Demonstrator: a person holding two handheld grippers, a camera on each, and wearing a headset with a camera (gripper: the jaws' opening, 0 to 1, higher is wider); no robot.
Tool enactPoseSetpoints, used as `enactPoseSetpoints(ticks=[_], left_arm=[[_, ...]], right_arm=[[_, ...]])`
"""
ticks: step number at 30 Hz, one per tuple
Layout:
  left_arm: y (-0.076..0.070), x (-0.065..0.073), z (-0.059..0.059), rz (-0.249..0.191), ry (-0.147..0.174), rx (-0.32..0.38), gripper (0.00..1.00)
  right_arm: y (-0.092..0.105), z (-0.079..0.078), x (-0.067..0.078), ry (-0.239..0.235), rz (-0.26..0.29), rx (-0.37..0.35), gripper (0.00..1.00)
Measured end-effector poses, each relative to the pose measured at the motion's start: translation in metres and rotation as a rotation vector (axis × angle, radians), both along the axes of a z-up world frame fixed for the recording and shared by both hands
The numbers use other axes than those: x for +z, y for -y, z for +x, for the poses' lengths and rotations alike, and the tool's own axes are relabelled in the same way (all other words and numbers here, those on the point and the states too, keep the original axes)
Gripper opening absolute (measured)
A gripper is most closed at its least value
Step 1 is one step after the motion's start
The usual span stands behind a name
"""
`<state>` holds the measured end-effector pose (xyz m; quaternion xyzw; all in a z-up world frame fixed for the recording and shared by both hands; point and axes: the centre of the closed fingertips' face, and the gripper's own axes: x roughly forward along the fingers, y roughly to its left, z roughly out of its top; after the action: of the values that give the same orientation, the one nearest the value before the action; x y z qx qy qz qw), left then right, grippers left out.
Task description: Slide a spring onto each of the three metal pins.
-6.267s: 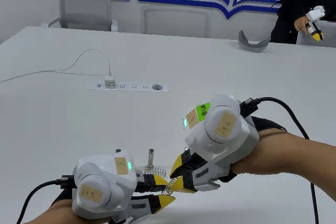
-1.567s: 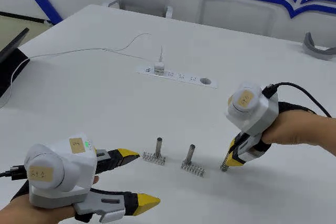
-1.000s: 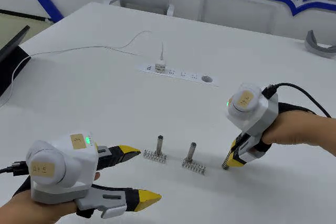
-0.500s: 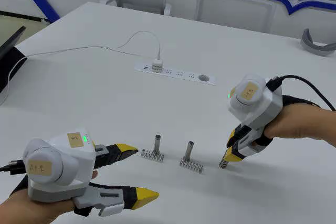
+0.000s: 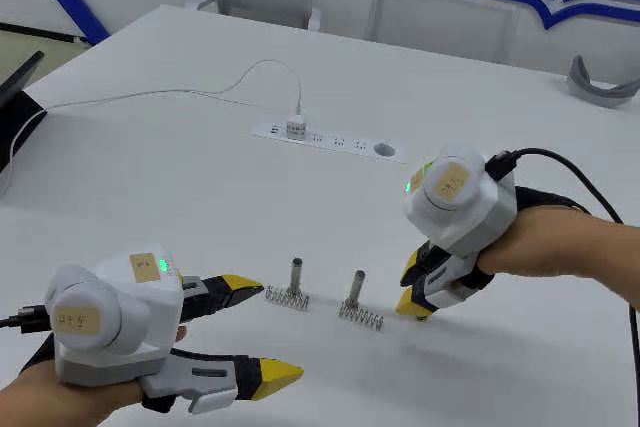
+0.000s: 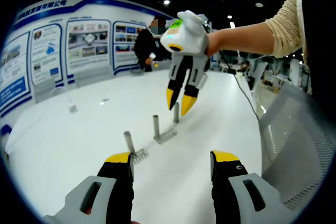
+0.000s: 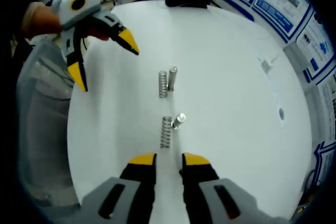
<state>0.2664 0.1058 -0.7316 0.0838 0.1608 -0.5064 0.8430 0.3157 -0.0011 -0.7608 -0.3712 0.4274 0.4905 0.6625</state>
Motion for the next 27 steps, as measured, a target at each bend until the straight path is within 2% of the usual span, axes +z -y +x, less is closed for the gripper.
enactPoseSetpoints(ticks=[11,27], left_arm=[[-0.001,0.001,0.001,-0.002,0.001,0.002,0.60],[0.002,0.003,0.002,-0.003,0.004,0.002,0.59]], right_arm=[[-0.008,-0.001,-0.030,-0.039,0.005,-0.039,0.15],[-0.008,0.001,-0.044,-0.039,-0.007,-0.045,0.13]])
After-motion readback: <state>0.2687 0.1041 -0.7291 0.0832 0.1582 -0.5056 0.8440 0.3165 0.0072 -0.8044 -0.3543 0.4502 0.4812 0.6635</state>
